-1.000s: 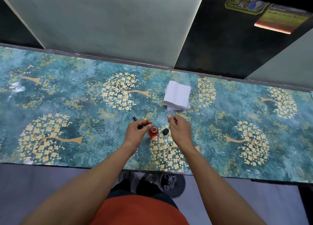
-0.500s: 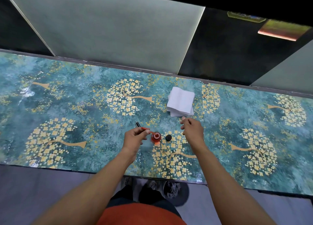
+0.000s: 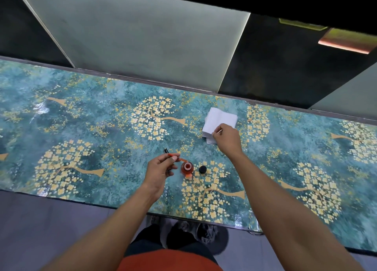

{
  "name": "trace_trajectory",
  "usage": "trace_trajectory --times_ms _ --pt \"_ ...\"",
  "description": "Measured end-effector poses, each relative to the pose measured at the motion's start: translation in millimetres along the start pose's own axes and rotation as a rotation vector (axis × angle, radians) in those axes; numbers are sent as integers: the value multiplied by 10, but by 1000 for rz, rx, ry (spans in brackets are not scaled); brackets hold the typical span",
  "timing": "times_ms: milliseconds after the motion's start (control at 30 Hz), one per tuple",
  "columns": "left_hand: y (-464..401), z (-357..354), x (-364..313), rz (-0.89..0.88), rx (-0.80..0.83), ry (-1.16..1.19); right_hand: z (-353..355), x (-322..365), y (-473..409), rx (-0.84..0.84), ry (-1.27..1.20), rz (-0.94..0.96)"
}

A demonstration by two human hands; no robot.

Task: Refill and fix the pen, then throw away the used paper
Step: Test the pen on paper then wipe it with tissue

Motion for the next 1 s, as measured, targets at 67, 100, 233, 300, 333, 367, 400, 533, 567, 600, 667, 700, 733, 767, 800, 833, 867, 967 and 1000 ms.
trace_trajectory --times_ms 67,100,233,300,333,367,400,533,567,600,667,700,733,767,800,833,867,967,1000 --pt "24 -11 -2 -4 -14 5 -68 84 -66 2 129 86" --pt "38 -15 -7 -7 -23 9 -108 122 -95 -2 199 132" --pt "88 -38 -31 -20 -41 46 -197 187 -196 -28 441 244" --pt "116 -47 -49 -26 -51 66 -226 172 -243 -24 523 281" --pt "126 -52 -52 -28 -54 73 -233 158 -264 -18 545 295" --pt "141 -52 -57 -33 -60 80 -239 152 -280 -12 561 313" --pt "156 -55 -63 -37 -64 85 -239 147 -298 -11 575 330" --pt "216 -67 -77 -38 -78 83 -220 144 -342 -13 656 371" --pt "232 -72 -77 -36 -83 81 -220 130 -353 -12 653 373" --pt "242 -77 -80 -35 -86 80 -218 118 -367 -9 632 373" --pt "254 -90 -89 -36 -84 75 -213 107 -395 3 609 386" --pt "259 -90 -97 -36 -82 69 -217 109 -408 19 625 404" --pt "261 -83 -103 -35 -81 65 -224 119 -424 39 656 429" --pt "264 -75 -106 -34 -80 60 -226 130 -438 56 689 450" --pt "270 -65 -103 -33 -78 58 -218 139 -447 69 706 461" --pt "270 -65 -100 -30 -76 54 -192 143 -459 77 704 462" --pt "274 -49 -98 -30 -78 54 -177 154 -463 80 701 464" --pt "269 -22 -99 -26 -84 51 -128 152 -467 62 741 470" --pt "266 -24 -92 -23 -86 53 -118 136 -468 57 757 474"
Point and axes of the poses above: each hand's wrist, its own y-axis away from the middle knuckle, its own z-axis out of the back of the hand, x = y × z, the point moved 3 cm from there along -y, towards the middle knuckle, and after that the axes turned 9 degrees about -z, right-handed, at the moved point
